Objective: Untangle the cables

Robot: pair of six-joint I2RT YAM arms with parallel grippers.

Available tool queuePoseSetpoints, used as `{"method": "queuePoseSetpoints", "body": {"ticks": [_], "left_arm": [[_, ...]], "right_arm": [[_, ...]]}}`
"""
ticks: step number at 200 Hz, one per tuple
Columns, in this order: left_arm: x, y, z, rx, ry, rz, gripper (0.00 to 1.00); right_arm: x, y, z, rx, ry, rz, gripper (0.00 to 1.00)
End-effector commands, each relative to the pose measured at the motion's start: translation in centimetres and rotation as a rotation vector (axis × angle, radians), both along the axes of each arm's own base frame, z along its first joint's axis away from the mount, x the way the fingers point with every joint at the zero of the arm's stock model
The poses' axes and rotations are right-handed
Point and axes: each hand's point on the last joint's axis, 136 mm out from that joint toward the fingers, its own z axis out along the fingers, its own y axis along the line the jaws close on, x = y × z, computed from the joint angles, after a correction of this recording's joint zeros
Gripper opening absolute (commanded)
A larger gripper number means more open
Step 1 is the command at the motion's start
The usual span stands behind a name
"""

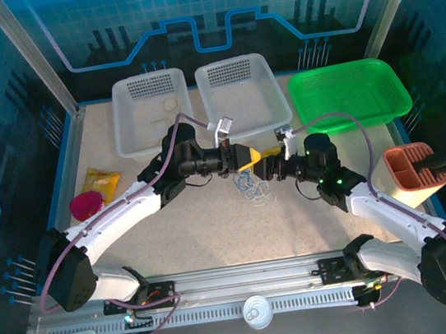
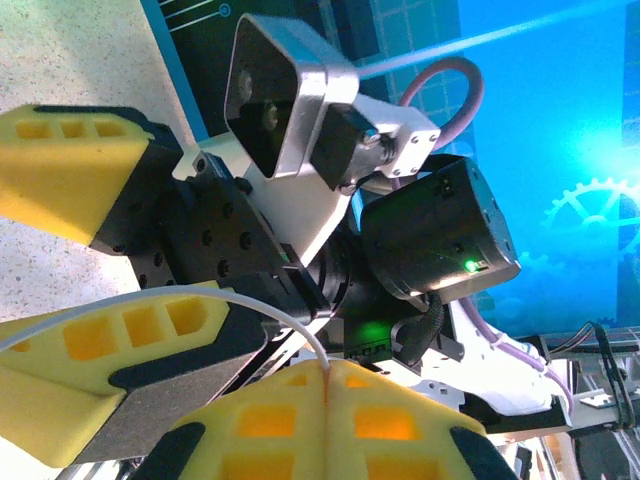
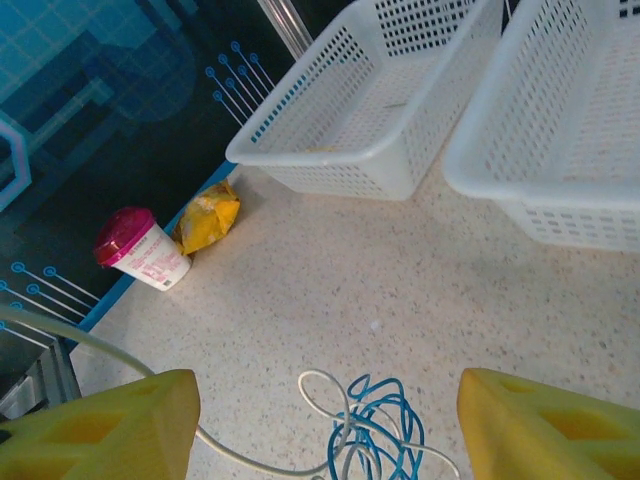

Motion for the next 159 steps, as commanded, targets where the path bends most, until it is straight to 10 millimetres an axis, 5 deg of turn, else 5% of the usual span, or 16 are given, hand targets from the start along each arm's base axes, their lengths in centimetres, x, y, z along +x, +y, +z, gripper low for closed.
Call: {"method": "queuePoseSetpoints", "body": {"ticks": [1, 50, 119, 159], "left_arm": [[-0.5, -0.4, 1.5, -0.029, -0.015, -0.032, 0.0], [-0.5, -0.3, 1.5, -0.025, -0.025, -0.027, 0.0], [-0.1, -0.2, 2.6, -0.028, -0.043, -0.002, 0.0], [-0.1, -0.2, 3.3, -0.045, -0.033, -0.004, 0.0]], "right_arm": [[0.6, 1.1, 2.4, 0.02, -0.079, 0.028, 0.68], [0.7, 1.5, 2.1, 0.012, -0.07, 0.031, 0.66], [-1.2, -1.0, 0.0, -0.035, -0.062, -0.023, 0.65], [-2.4, -1.1, 0.9, -0.04, -0.123, 0.016, 0.65]]}}
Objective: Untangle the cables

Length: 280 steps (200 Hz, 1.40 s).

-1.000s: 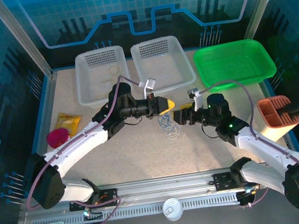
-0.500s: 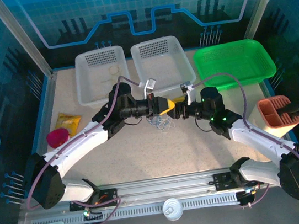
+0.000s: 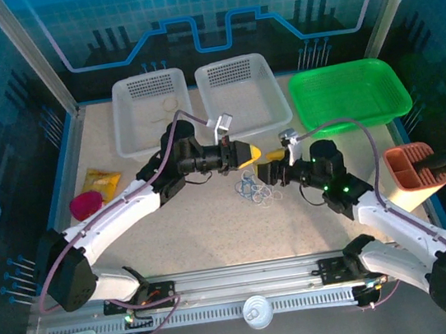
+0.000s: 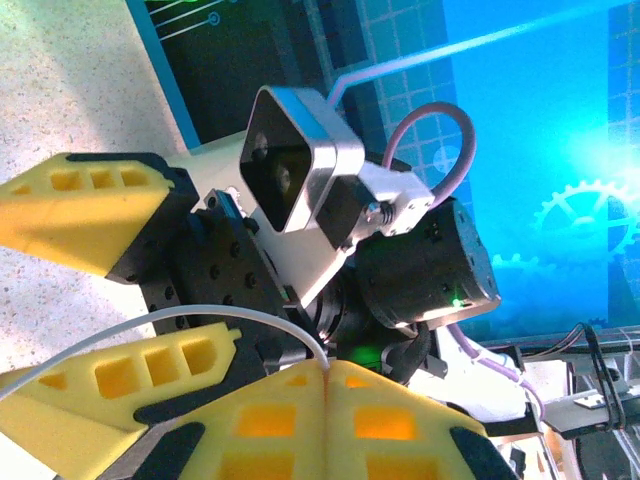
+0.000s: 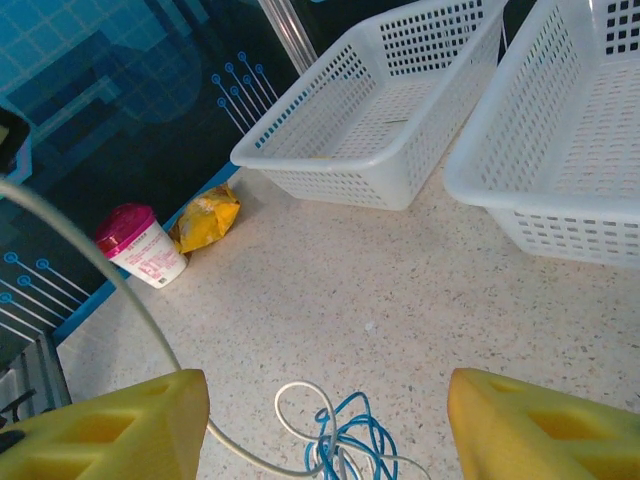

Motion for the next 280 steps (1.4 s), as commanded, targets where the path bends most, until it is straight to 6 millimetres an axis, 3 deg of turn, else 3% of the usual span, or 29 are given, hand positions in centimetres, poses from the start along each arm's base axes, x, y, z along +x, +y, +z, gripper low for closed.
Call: {"method": "queuePoseSetpoints", "body": {"ticks": [1, 59, 177, 201, 226, 230, 265, 280], "left_arm": [[-0.3, -0.1, 2.1, -0.035, -0.02, -0.008, 0.0], [-0.4, -0.2, 2.3, -0.041, -0.008, -0.014, 0.0], [-0.7, -0.3, 2.6, -0.044, -0.009, -0.022, 0.0], [-0.8, -0.3, 2.7, -0.047, -0.01, -0.03, 0.0], [-0.9, -0.4, 2.9, -0.056, -0.017, -0.043, 0.0], [-1.0, -0.4, 3.0, -0.059, -0.021, -0.045, 0.0], [-0.5, 0.5, 4.5, -0.089, -0.089, -0.015, 0.59], [0.1, 1.8, 5.5, -0.1, -0.134, 0.03, 0.76]], "right_arm": [[-0.6, -0.1, 0.5, -0.018, -0.056, 0.026, 0.65], [-1.2, 0.8, 2.7, 0.015, -0.128, 0.088, 0.64], [1.4, 2.1, 5.0, 0.035, -0.176, 0.077, 0.58], [1.8, 2.5, 5.4, 0.05, -0.176, 0.084, 0.41], [1.9, 2.8, 5.6, 0.062, -0.168, 0.099, 0.0], [2.0, 2.8, 5.7, 0.064, -0.166, 0.096, 0.0], [2.4, 1.8, 5.4, 0.06, -0.131, 0.043, 0.0], [2.6, 1.2, 5.4, 0.06, -0.115, 0.015, 0.0]]}}
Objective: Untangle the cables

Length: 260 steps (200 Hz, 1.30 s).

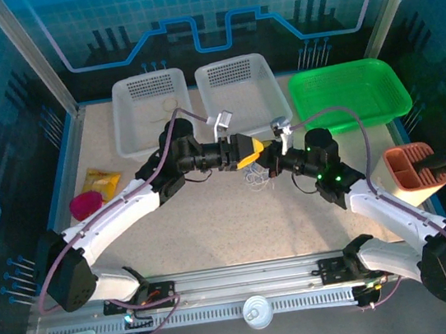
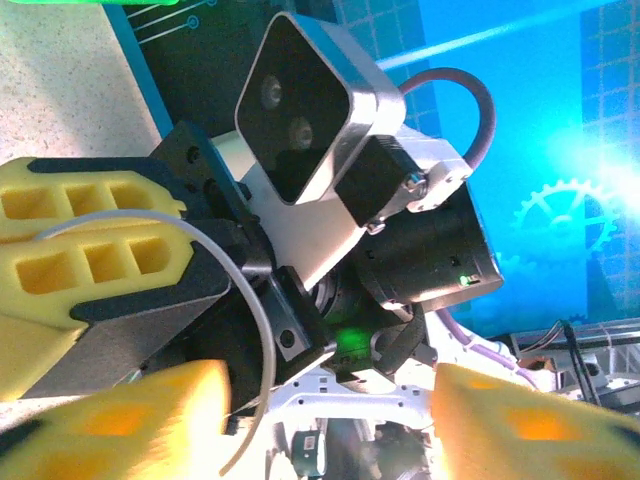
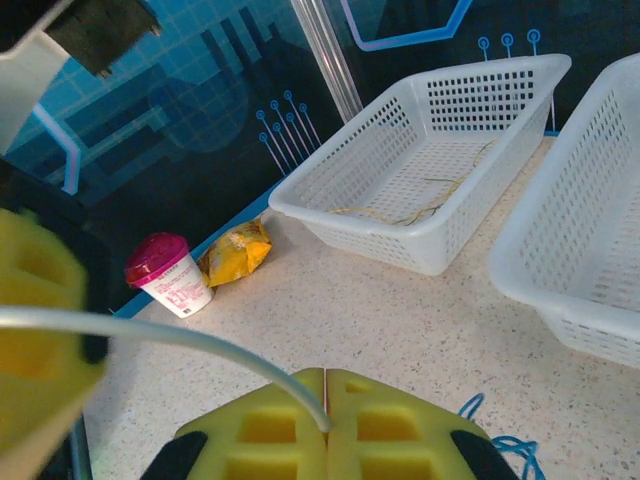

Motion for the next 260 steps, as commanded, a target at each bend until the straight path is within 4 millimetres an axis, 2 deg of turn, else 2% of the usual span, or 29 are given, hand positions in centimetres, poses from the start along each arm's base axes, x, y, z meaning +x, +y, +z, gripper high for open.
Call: {"method": "queuePoseSetpoints", "body": {"ticks": [1, 22, 37, 49, 75, 113, 150, 200, 239, 243, 260], "left_arm": [[0.1, 1.9, 4.2, -0.071, -0.122, 0.037, 0.77], [1.0, 4.5, 5.2, -0.077, -0.169, 0.125, 0.89], [1.5, 6.3, 4.8, -0.062, -0.177, 0.182, 0.93], [1.8, 7.5, 3.7, -0.043, -0.167, 0.225, 0.97], [2.4, 9.1, 0.0, 0.008, -0.11, 0.288, 0.99], [2.3, 9.5, -5.4, 0.1, -0.094, 0.294, 0.99], [1.9, 9.7, -8.2, 0.173, -0.169, 0.266, 0.99], [0.9, 9.4, -8.8, 0.158, -0.35, 0.204, 0.99], [1.4, 8.8, -9.0, 0.152, -0.398, 0.176, 0.98], [1.5, 8.7, -9.0, 0.154, -0.401, 0.173, 0.99], [2.1, 8.4, -9.3, 0.163, -0.4, 0.165, 0.98]], "right_arm": [[0.6, -1.0, 2.1, 0.03, -0.02, -0.052, 0.0], [0.6, -1.9, 1.6, 0.031, 0.025, -0.079, 0.0], [0.6, -2.5, 1.9, 0.045, 0.041, -0.091, 0.0], [0.4, -2.7, 2.3, 0.059, 0.047, -0.089, 0.0], [-0.2, -2.7, 3.6, 0.088, 0.052, -0.062, 0.0], [-1.2, -1.8, 5.7, 0.135, 0.056, 0.018, 0.0], [-1.4, -1.2, 7.5, 0.175, 0.066, 0.068, 0.0], [-1.7, 0.2, 9.7, 0.262, 0.1, 0.164, 0.0], [-1.9, 0.8, 9.9, 0.268, 0.121, 0.202, 0.0], [-1.9, 0.8, 11.0, 0.276, 0.099, 0.208, 0.0], [-2.0, 1.0, 11.5, 0.277, 0.095, 0.221, 0.0]]}}
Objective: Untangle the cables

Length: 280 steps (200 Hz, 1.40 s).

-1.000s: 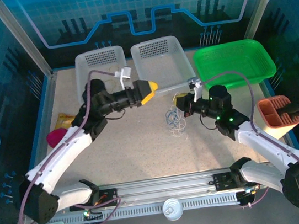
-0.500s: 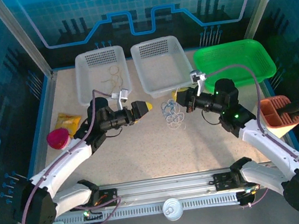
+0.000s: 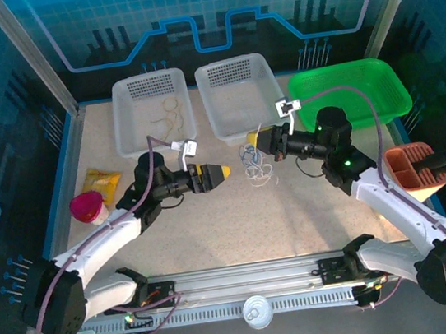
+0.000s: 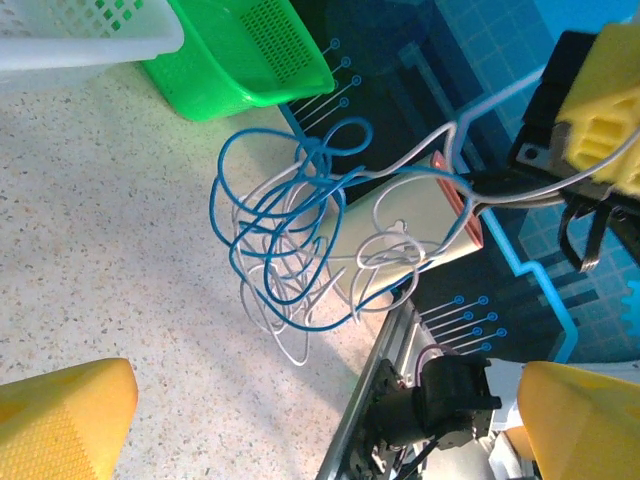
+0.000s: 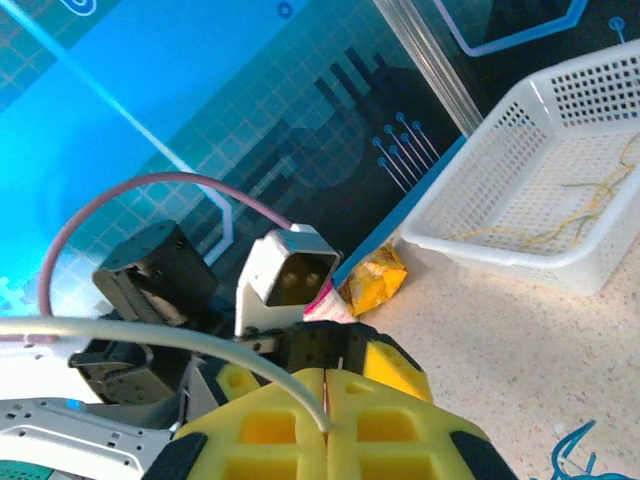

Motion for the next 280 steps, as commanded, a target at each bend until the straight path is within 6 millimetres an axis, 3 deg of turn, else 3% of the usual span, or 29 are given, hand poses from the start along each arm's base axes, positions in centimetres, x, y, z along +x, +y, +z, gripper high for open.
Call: {"method": "queuePoseSetpoints", "body": {"ticks": [1, 38, 85, 135, 166, 179, 195, 206, 224, 280], "left_arm": [[0.6, -0.7, 1.0, -0.001, -0.089, -0.042, 0.98], [1.6, -1.3, 1.0, -0.014, -0.087, -0.051, 0.97], [1.8, -2.5, 2.6, -0.126, -0.098, -0.1, 0.94], [2.1, -3.2, 1.6, -0.154, -0.073, -0.115, 0.91], [2.1, -3.2, 2.1, -0.172, -0.087, -0.116, 0.87], [2.0, -3.4, 2.7, -0.197, -0.096, -0.13, 0.77], [1.7, -3.8, 3.5, -0.24, -0.104, -0.163, 0.52], [1.4, -4.1, 3.9, -0.265, -0.108, -0.182, 0.28], [1.3, -4.3, 3.5, -0.278, -0.093, -0.188, 0.0], [2.0, -2.9, 0.0, -0.194, -0.05, -0.062, 0.0]], "right_arm": [[-0.5, 0.3, 3.4, 0.048, -0.067, 0.043, 0.0], [-0.8, 0.7, 3.9, 0.056, -0.068, 0.06, 0.0], [-1.2, 1.6, 3.9, 0.069, -0.073, 0.082, 0.0], [-1.1, 2.1, 4.1, 0.081, -0.074, 0.088, 0.0], [-1.2, 2.2, 4.7, 0.09, -0.082, 0.089, 0.0], [-1.1, 2.3, 4.8, 0.093, -0.084, 0.087, 0.0], [-0.9, 2.4, 4.5, 0.091, -0.081, 0.078, 0.0], [-0.5, 2.2, 4.3, 0.092, -0.08, 0.06, 0.0], [-0.2, 2.1, 4.0, 0.091, -0.074, 0.042, 0.0], [0.7, 0.8, 3.0, 0.044, -0.063, -0.027, 0.0]]}}
